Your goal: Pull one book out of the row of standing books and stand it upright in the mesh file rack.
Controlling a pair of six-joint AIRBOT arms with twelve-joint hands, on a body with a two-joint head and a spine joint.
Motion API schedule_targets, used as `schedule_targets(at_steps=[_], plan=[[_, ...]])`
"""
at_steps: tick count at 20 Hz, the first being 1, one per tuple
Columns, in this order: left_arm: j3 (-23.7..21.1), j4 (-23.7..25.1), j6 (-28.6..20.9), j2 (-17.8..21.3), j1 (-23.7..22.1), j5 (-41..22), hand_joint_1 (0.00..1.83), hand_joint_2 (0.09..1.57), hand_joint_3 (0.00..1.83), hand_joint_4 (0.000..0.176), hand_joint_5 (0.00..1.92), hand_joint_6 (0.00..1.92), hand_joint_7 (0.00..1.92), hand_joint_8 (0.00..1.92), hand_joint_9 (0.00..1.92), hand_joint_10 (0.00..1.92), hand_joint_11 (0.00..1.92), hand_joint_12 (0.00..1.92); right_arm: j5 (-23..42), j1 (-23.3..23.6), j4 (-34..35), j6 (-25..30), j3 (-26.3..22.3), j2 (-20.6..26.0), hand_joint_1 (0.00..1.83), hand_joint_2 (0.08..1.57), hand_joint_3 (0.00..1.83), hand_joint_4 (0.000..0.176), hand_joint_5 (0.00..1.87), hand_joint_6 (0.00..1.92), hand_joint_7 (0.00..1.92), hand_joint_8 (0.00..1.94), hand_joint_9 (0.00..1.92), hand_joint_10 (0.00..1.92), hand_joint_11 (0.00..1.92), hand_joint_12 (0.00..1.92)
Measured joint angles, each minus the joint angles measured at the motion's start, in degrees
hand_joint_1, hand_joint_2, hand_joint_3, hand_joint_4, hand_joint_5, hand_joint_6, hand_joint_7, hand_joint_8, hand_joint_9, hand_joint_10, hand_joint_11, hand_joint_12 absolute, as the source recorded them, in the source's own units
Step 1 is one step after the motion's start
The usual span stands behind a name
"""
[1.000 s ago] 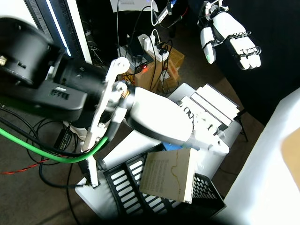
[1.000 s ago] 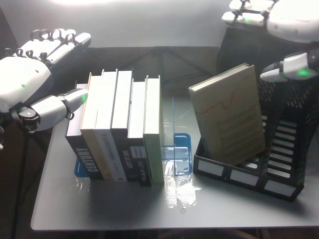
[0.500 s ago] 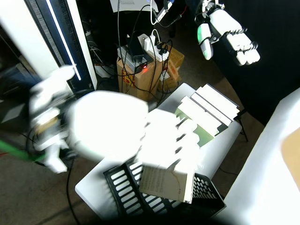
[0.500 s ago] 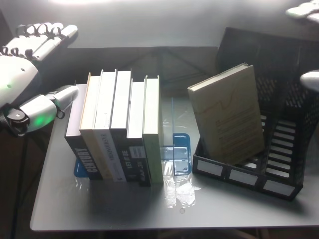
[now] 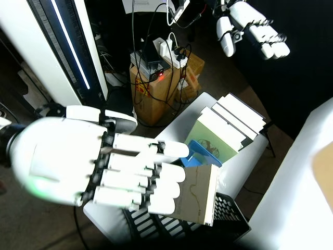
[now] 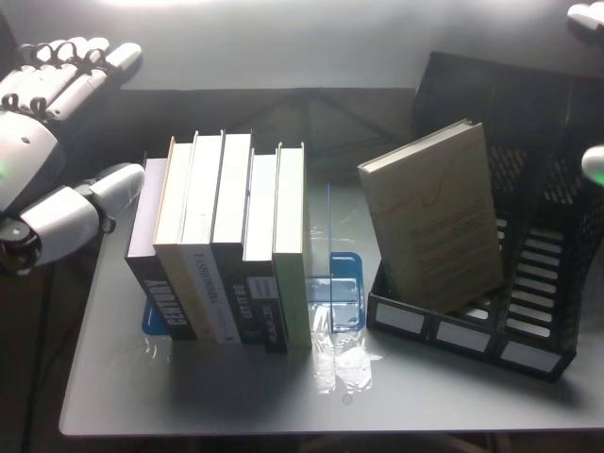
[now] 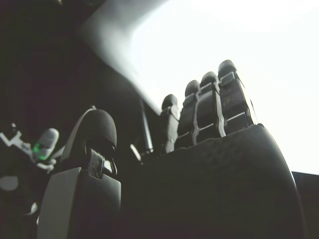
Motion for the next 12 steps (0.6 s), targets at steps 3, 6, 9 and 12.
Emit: schedule_targets(at_steps=[3,6,9,12], plan=[[-0.52,0.83,-0.02,-0.07,0.63,-0.72,0.31,1.43,0.00,0.091,0.01,0.00,0.00,0.00,0.00,0.00,0.00,0.00,-1.66,-1.29,0.00,0.07,-0.02,0.02,0.50,1.20,0.00,0.067,0.00,0.00,0.00,0.00,0.00,0.00,0.00,0.00],[-0.52,-0.04,0.04,-0.07,1.97,-1.44,0.27,1.42,0.00,0.107,0.00,0.00,0.00,0.00,0.00,0.00,0.00,0.00,-1.33,-1.64,0.00,0.07,0.02,-0.31,0.53,1.21,0.01,0.071,0.00,0.00,0.00,0.00,0.00,0.00,0.00,0.00],[-1.11,0.00,0.04,-0.11,2.05,-1.97,0.28,1.41,0.00,0.094,0.01,0.00,0.00,0.00,0.00,0.00,0.00,0.00,-1.49,-1.64,0.00,0.09,0.02,-0.66,0.61,1.24,0.01,0.030,0.00,0.00,0.00,0.00,0.00,0.00,0.00,0.00],[-1.29,0.76,0.02,-0.11,2.05,-1.95,0.27,1.41,0.00,0.085,0.01,0.00,0.00,0.00,0.00,0.00,0.00,0.00,-0.57,-1.64,0.00,0.13,0.96,-1.57,0.40,1.16,0.00,0.020,0.00,0.00,0.00,0.00,0.00,0.00,0.02,0.01]])
